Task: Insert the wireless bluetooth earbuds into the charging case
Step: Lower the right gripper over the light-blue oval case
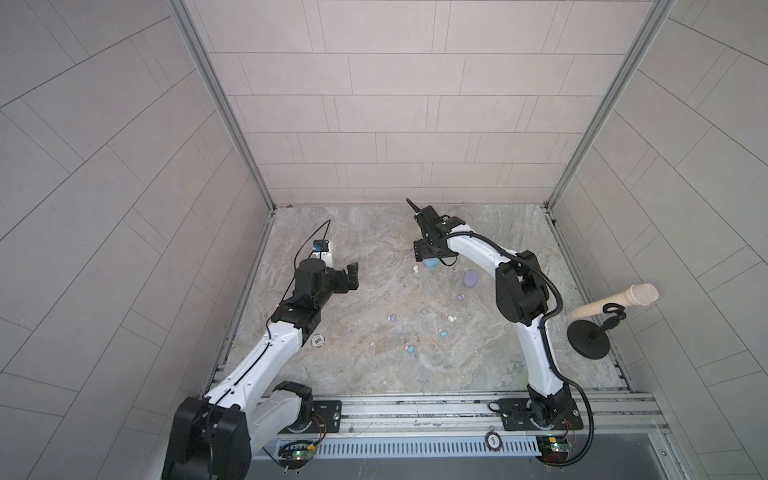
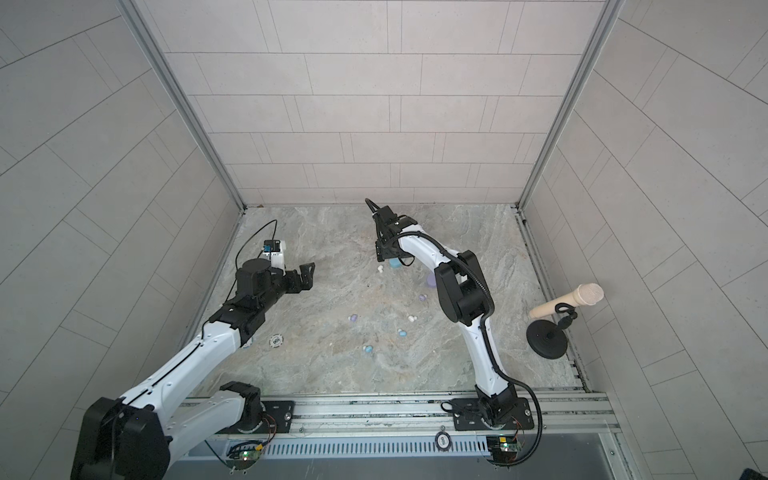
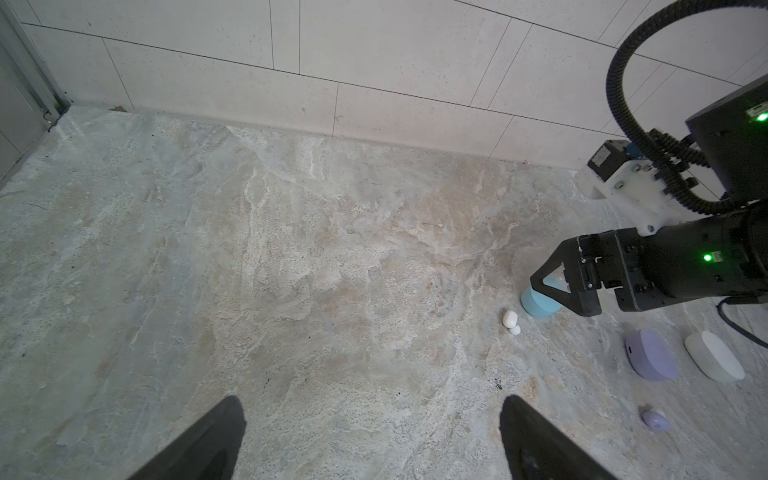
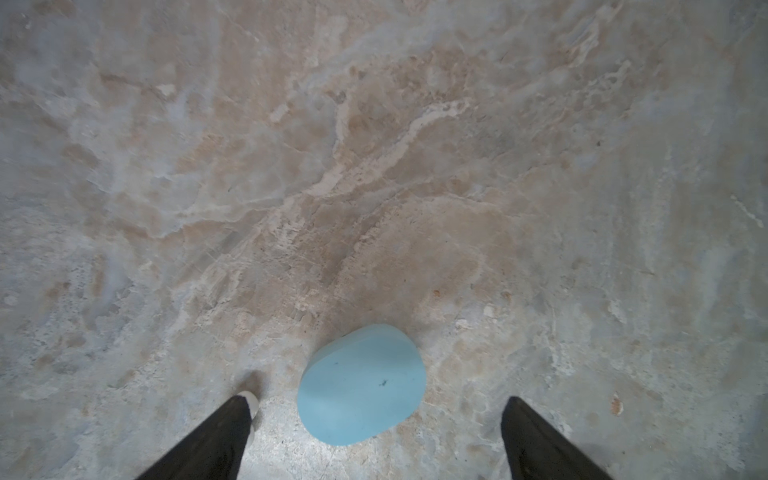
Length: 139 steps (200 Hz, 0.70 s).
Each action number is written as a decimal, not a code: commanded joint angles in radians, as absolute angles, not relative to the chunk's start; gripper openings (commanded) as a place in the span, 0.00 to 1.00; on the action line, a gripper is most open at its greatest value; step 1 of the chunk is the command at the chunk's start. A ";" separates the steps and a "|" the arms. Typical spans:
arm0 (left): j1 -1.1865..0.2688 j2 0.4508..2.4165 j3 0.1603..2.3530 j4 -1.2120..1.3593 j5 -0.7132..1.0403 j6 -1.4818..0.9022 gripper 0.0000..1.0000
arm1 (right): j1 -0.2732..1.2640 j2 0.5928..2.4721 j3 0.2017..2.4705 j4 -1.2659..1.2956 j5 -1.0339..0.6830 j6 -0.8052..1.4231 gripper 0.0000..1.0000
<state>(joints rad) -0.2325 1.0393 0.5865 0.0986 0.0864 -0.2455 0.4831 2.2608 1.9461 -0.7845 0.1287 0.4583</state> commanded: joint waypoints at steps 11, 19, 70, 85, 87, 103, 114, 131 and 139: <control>-0.236 1.025 0.575 0.091 0.091 -0.250 1.00 | 0.485 2.306 1.988 -0.853 0.189 0.477 0.97; -0.237 1.026 0.576 0.091 0.091 -0.250 1.00 | 0.485 2.313 1.991 -0.857 0.189 0.474 0.97; -0.238 1.026 0.575 0.083 0.086 -0.252 1.00 | 0.476 2.324 1.965 -0.870 0.210 0.468 0.97; -0.238 1.026 0.575 0.083 0.087 -0.253 1.00 | 0.473 2.296 1.926 -0.859 0.230 0.467 0.97; -0.238 1.026 0.574 0.083 0.086 -0.253 1.00 | 0.472 2.293 1.921 -0.858 0.232 0.468 0.97; -0.238 1.026 0.575 0.083 0.087 -0.254 1.00 | 0.464 2.265 1.890 -0.859 0.260 0.465 0.97; -0.238 1.026 0.575 0.083 0.085 -0.255 1.00 | 0.454 2.246 1.862 -0.855 0.270 0.461 0.97; -0.236 1.028 0.576 0.083 0.085 -0.255 1.00 | 0.432 2.218 1.824 -0.842 0.286 0.454 0.97; -0.237 1.029 0.575 0.083 0.085 -0.255 1.00 | 0.423 2.209 1.812 -0.836 0.286 0.451 0.97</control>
